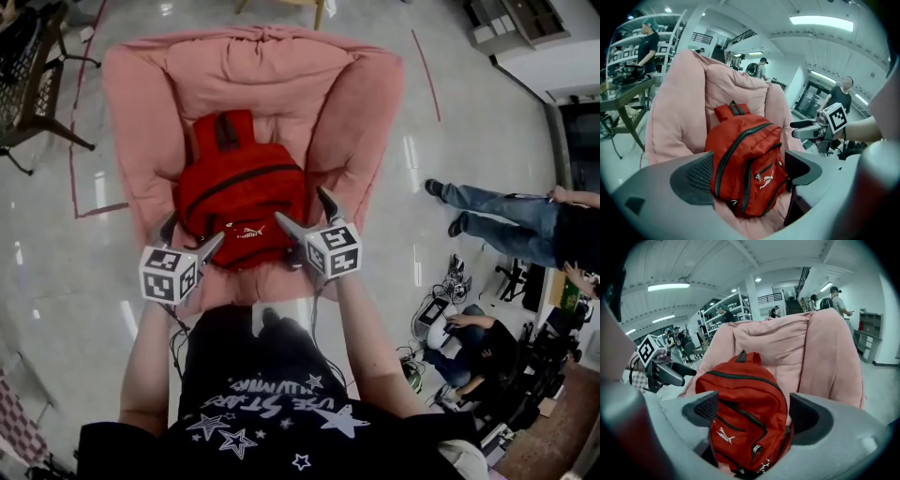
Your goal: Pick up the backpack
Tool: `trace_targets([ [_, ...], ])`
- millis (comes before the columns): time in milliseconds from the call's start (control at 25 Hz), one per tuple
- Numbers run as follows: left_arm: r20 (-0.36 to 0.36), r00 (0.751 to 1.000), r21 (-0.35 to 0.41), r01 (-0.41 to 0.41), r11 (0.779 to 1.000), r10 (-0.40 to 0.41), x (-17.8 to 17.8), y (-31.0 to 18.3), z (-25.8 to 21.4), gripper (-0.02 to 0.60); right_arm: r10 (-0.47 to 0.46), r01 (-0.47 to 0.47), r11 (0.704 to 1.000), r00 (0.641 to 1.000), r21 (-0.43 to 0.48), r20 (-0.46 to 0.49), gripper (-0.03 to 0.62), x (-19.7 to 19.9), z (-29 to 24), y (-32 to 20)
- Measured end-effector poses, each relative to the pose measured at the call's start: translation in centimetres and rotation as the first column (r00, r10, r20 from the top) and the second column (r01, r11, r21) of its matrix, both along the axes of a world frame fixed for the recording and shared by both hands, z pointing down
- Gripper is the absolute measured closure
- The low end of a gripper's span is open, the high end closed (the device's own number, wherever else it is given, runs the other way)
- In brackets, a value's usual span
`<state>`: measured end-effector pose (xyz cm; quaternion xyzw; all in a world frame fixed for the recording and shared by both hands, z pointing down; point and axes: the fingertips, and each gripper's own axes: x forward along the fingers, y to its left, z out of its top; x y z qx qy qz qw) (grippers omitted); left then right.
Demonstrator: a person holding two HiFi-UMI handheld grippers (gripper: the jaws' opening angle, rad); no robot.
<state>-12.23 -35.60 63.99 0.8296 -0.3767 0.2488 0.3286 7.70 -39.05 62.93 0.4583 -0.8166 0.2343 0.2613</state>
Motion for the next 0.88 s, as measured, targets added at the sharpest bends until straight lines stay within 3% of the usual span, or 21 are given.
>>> trace_targets([
  [120, 0.035, 0.999, -0.031, -0.034, 0.999, 0.035, 0.0, -0.7, 2.7, 0.100, -0.038, 0.036, 0.999, 0.997, -0.033, -0.060, 0.126, 0.3, 2.6, -1.0],
  [280, 0.013, 1.000, -0.041, -0.015, 0.999, 0.016, 0.1, -2.1, 4.9, 0.081, -0.096, 0.088, 0.993, 0.990, -0.075, -0.105, 0.125, 0.3, 5.5, -2.4],
  [560, 0.027, 0.999, -0.068, -0.036, 0.997, 0.038, 1.0, -3.9, 7.0, 0.080, -0.186, 0.181, 0.979, 0.981, -0.090, -0.050, 0.105, -0.2, 6.9, -4.8],
  [880, -0.015, 1.000, -0.119, -0.017, 0.993, 0.015, 0.7, -4.9, 8.7, 0.080, -0.337, 0.339, 0.926, 0.941, -0.166, 0.041, 0.105, -1.4, 9.3, -6.5],
])
